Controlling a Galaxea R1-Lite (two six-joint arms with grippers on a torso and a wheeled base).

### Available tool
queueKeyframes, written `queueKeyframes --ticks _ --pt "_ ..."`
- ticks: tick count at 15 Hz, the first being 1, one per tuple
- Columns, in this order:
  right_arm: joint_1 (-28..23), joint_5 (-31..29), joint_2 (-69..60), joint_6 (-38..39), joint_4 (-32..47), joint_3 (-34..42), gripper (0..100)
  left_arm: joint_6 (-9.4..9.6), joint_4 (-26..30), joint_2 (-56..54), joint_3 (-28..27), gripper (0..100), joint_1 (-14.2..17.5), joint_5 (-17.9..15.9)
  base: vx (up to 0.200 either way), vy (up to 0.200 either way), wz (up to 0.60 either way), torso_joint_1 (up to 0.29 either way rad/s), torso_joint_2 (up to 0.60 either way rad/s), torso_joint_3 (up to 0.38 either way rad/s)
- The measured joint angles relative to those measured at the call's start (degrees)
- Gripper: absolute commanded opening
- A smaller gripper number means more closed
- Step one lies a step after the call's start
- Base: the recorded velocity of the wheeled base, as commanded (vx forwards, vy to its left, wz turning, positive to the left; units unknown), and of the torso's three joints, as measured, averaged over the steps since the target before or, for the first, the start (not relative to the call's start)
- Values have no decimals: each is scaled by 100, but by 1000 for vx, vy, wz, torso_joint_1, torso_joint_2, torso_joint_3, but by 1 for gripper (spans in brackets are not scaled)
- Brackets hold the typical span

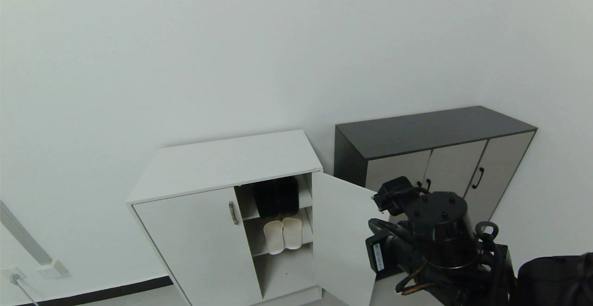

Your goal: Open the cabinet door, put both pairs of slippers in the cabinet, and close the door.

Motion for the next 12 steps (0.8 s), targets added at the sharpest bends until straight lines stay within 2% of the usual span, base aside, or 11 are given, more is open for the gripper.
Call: queueKeyframes --ticks 6,10,12 --pt "16 2 2 -30 -57 52 0 0 2 0 0 0 0 0 -200 0 0 7 3 -1" --pt "-9 -11 9 -90 -169 72 0 4 0 0 0 0 0 0 0 0 0 0 0 0" --pt "-194 -44 96 -127 -187 -30 0 0 0 0 0 0 0 0 0 0 0 0 0 0"
